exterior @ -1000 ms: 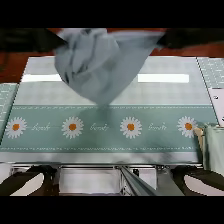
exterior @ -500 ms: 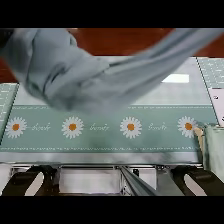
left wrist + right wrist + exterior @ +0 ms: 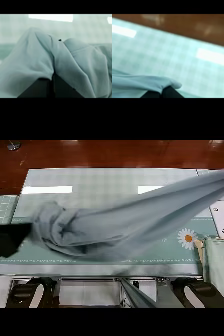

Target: Fold the shirts.

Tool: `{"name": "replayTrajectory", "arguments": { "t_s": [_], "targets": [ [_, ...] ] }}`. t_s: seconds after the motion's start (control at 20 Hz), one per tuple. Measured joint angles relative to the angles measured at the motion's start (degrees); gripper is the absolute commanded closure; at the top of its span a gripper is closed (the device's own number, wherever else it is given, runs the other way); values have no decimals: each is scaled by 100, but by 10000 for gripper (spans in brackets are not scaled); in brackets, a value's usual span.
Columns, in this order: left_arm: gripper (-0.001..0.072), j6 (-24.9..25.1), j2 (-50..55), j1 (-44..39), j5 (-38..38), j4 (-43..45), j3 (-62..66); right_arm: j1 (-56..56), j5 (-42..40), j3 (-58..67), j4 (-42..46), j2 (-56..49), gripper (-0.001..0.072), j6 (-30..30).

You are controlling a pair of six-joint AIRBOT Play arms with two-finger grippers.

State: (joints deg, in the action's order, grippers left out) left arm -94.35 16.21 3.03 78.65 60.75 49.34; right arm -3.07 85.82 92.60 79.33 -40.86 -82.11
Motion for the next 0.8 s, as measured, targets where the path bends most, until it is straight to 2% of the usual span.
{"name": "replayTrajectory", "arguments": {
  "t_s": [0.15, 0.3, 0.45, 0.6, 0.65, 0.7, 0.75, 0.8],
  "targets": [
    [685, 52, 37, 0, -173, -282, -1550, 0, -422, -1139, 63, -350, 685, -94],
    [685, 472, 483, 0, -1043, -881, -2664, 2, -1137, -1742, 83, -1191, 685, -166],
    [685, 1147, 1375, -7, -2162, -1554, -3047, 7, -1744, -1602, -44, -2457, 685, -319],
    [680, 1722, 2391, -17, -3014, -2100, -2983, 7, -2000, -973, -647, -3698, 684, -389],
    [581, 1888, 2726, -17, -3206, -2256, -2885, 7, -2013, -745, -885, -4052, 633, -402],
    [244, 2026, 3018, -17, -3300, -2352, -2765, 9, -2052, -498, -1163, -4382, 304, -413],
    [0, 2135, 3289, -15, -3388, -2433, -2627, 7, -2098, -271, -1438, -4660, 83, -433],
    [0, 2214, 3539, -4, -3388, -2487, -2457, 11, -2090, -96, -1644, -4868, 87, -433]
  ]
}}
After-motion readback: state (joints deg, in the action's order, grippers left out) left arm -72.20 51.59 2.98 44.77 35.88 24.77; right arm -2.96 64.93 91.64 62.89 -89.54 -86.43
